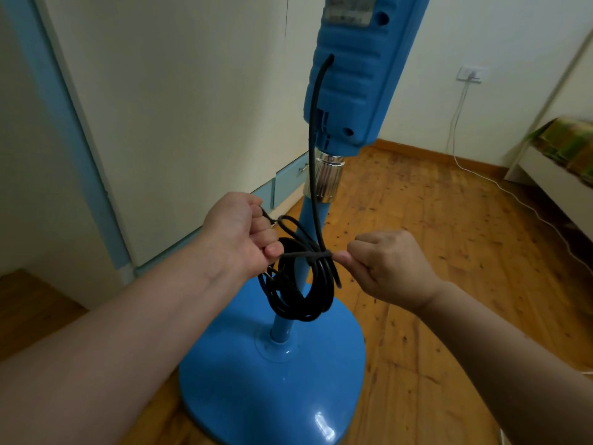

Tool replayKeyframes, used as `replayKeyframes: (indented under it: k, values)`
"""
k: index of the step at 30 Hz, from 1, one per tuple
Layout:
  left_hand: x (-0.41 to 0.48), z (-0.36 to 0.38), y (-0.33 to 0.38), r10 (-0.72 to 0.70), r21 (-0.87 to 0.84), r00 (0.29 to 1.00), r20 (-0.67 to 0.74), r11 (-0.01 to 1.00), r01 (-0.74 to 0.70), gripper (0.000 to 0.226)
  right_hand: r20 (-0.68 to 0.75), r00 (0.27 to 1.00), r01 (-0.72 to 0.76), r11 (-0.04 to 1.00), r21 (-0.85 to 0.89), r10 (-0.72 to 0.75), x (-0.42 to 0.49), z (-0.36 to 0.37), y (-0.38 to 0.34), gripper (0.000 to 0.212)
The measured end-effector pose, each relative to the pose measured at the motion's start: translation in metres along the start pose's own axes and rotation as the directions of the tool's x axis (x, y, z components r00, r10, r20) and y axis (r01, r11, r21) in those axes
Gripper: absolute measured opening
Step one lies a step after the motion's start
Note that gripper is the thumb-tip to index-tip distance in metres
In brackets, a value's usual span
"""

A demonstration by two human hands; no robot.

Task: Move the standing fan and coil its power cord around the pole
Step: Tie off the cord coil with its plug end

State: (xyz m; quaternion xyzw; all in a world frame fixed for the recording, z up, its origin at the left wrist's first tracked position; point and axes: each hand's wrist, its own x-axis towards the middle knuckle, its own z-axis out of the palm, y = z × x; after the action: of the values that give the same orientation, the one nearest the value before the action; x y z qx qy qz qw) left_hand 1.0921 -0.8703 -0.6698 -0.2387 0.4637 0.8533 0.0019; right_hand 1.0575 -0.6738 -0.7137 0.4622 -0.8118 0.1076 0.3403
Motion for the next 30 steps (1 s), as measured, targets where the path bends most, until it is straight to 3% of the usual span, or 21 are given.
replayKeyframes:
  k: [5, 13, 17, 19, 22, 25, 27, 30]
  values:
    - [0.001, -0.001, -0.001, 0.004, -0.012, 1.0, -0.021, 1.0, -0.004, 0.043, 0.051, 0.998, -0.042, 0.999, 0.033, 0.041, 0.001, 0.006, 0.001, 0.041]
    - [0.004, -0.011, -0.004, 0.02, -0.135, 0.993, 0.117, 0.991, -0.004, 0.051, 0.102, 0.981, -0.18, 0.975, 0.13, 0.167, -0.007, 0.005, -0.013, 0.044]
    - [0.006, -0.011, -0.011, -0.004, -0.143, 0.998, 0.055, 0.99, 0.012, 0.038, 0.146, 0.956, -0.284, 0.932, 0.225, 0.256, -0.012, 0.006, -0.016, 0.031]
    - [0.008, -0.012, -0.017, -0.008, -0.088, 1.0, 0.003, 0.996, 0.008, 0.031, 0.196, 0.938, -0.333, 0.904, 0.268, 0.287, -0.014, 0.007, -0.016, 0.022]
    - [0.01, -0.016, -0.018, -0.003, 0.183, 1.0, -0.015, 0.983, 0.006, 0.036, 0.276, 0.89, -0.446, 0.818, 0.364, 0.363, -0.015, 0.004, -0.014, 0.012]
    - [0.008, -0.022, -0.012, 0.082, 0.515, 0.997, -0.012, 0.855, -0.065, 0.042, 0.305, 0.818, -0.576, 0.678, 0.457, 0.489, -0.008, -0.007, -0.009, 0.019]
    - [0.006, -0.023, -0.006, 0.243, 0.65, 0.97, -0.012, 0.739, -0.178, 0.044, 0.297, 0.791, -0.607, 0.626, 0.49, 0.534, 0.003, -0.014, -0.004, 0.022]
    - [0.005, -0.016, 0.006, 0.518, 0.807, 0.853, 0.064, 0.477, -0.349, 0.048, 0.223, 0.787, -0.597, 0.619, 0.51, 0.576, 0.026, -0.027, 0.001, 0.016]
